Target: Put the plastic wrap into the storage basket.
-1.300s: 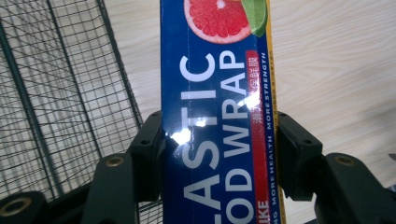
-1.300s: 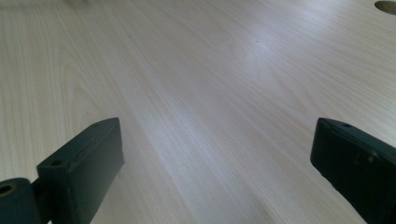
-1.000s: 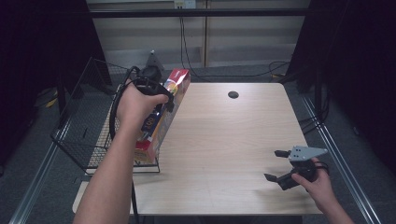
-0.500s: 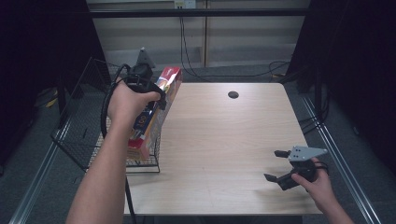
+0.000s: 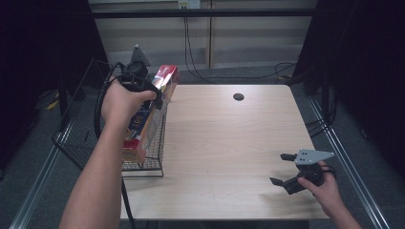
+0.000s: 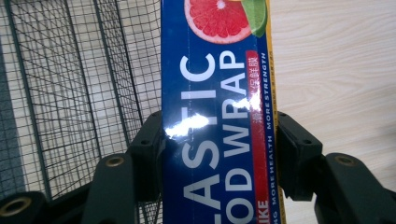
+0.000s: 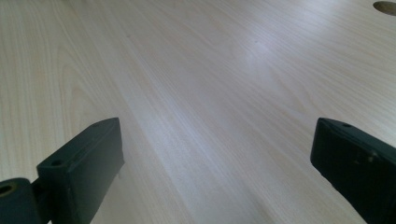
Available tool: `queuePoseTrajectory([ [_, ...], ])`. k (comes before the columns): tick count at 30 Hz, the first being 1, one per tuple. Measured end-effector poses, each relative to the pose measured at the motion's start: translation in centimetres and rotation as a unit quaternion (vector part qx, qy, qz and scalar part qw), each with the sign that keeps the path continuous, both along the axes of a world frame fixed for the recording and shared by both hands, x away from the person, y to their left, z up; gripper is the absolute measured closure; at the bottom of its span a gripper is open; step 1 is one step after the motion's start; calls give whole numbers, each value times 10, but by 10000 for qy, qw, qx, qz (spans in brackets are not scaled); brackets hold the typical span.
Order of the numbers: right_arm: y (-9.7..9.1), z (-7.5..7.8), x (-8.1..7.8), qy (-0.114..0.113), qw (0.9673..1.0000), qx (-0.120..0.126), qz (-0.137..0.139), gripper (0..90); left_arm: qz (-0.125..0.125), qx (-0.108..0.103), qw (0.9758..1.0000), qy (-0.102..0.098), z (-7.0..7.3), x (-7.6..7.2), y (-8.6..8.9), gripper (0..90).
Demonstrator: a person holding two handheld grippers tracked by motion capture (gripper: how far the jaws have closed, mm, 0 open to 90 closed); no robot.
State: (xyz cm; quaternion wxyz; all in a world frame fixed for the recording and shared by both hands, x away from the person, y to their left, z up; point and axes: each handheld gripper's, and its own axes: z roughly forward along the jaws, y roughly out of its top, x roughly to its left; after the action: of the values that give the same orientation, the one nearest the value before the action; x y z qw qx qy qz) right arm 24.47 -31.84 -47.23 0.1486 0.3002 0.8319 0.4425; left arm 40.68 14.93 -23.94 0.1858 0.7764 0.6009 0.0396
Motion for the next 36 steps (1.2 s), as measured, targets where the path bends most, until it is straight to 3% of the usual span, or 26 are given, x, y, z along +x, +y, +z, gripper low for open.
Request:
queuePoseTrajectory([
  [17, 0, -1, 0, 27, 10000, -18, 2, 21, 129, -31, 9999, 0, 2, 2, 19, 444],
  [36, 1, -1, 0, 24, 10000, -32, -19, 21, 356, 12, 9993, -75, 14, 3, 40, 445],
])
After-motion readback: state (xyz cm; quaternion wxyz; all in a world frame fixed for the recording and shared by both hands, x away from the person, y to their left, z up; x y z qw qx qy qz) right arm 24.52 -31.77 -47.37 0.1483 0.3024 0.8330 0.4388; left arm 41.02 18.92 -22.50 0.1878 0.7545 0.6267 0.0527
